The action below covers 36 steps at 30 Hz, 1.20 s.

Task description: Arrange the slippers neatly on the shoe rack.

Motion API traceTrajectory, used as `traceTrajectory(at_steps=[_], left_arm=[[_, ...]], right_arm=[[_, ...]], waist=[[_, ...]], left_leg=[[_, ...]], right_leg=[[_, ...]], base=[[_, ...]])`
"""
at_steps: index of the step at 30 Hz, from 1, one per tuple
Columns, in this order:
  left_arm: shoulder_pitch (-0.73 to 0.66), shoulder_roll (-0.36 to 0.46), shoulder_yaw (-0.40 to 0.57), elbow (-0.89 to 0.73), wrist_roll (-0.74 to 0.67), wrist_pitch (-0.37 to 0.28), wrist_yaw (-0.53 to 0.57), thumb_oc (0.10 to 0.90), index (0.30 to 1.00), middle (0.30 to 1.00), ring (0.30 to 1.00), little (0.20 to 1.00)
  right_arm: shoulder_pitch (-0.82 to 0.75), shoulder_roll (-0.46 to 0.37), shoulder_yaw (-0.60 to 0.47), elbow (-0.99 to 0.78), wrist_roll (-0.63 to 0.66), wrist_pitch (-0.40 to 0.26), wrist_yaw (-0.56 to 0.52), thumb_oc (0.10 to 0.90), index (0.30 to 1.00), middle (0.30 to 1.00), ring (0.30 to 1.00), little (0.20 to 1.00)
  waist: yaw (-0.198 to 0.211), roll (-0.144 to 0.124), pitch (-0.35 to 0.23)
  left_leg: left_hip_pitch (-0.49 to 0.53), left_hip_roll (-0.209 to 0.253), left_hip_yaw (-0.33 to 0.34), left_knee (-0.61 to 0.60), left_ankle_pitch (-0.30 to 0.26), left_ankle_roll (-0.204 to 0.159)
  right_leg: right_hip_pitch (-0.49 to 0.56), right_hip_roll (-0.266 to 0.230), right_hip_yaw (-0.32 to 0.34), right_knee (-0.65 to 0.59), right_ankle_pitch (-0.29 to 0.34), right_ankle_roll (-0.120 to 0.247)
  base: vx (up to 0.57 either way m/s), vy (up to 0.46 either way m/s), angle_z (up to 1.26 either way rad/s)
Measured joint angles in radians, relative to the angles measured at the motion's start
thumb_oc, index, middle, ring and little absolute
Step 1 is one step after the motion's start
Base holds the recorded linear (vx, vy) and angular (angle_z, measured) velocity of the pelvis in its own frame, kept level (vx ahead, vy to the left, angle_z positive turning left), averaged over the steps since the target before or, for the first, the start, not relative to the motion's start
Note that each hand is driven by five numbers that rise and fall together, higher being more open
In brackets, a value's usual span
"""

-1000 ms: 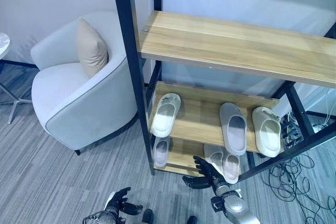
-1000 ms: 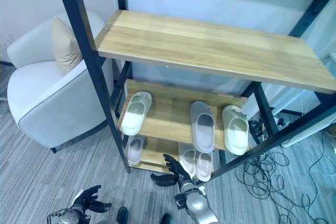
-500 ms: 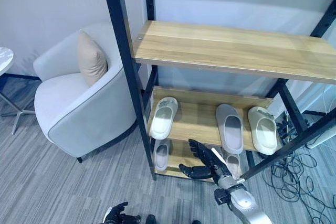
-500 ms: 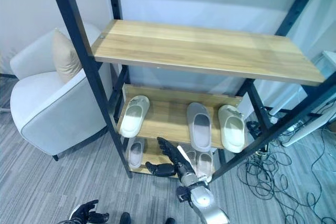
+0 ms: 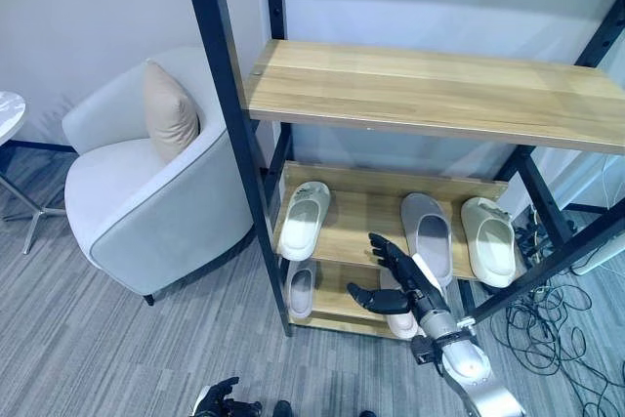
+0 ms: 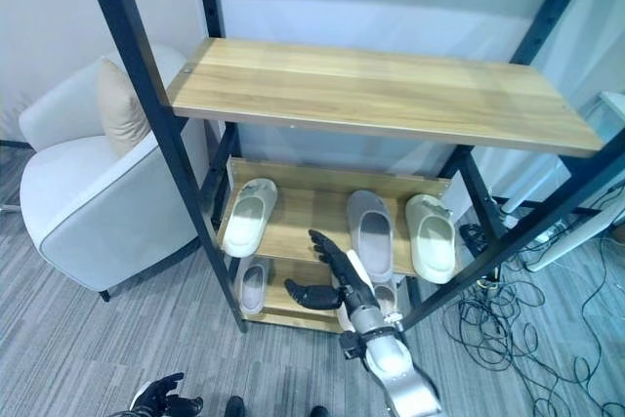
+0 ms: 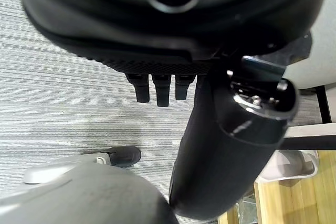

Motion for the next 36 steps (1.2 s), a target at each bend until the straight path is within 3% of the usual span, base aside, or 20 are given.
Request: traceTrajectory(at_steps=[13,15,22,36], left_arm=[[0.001,-0.005,0.005,-0.003,0.059,-0.01,0.002,0.8,0.9,0.9,0.9,0.9],[0.001,-0.005,0.009,-0.003,0.066,-0.016,0.002,0.8,0.9,0.9,0.9,0.9],[0.001,0.0,0.01,-0.004,0.073,-0.021,0.003,0.8,0.9,0.9,0.9,0.9],[0.0,0.006,0.009,-0.014,0.076,-0.021,0.001,0.8,0.9,0.9,0.9,0.9]], right_arm=[[-0.141,-0.182,-0.09,-0.041,-0.375,-0.01,-0.176,0.8,0.9,0.9,0.9,0.9],[-0.143,-0.283,-0.099,-0.041,-0.46,-0.006,-0.182,0.8,0.9,0.9,0.9,0.9],[-0.148,-0.389,-0.129,-0.03,-0.524,0.011,-0.186,0.8,0.9,0.9,0.9,0.9],[-0.214,-0.397,-0.108,0.177,-0.589,0.071,-0.185,0.8,0.9,0.9,0.9,0.9]], waist=[[0.01,0.004,-0.004],[0.01,0.001,-0.002],[0.008,-0.008,0.002],[0.007,-0.013,0.008]], left_leg=[[-0.004,-0.001,-0.011,0.001,0.003,0.005],[-0.006,-0.004,-0.018,0.001,0.003,0.005],[-0.007,-0.003,-0.025,0.001,0.003,0.006],[-0.025,-0.005,-0.025,0.001,0.003,0.006]], right_leg=[[0.002,0.002,-0.012,0.0,-0.003,0.004],[0.003,0.001,-0.019,0.0,-0.003,0.004],[0.005,0.002,-0.026,0.0,-0.003,0.004],[-0.012,-0.001,-0.026,-0.006,-0.007,0.011]], base=[[0.01,0.002,0.02],[0.03,0.005,0.09],[0.01,0.003,0.03],[0.0,0.0,0.0]])
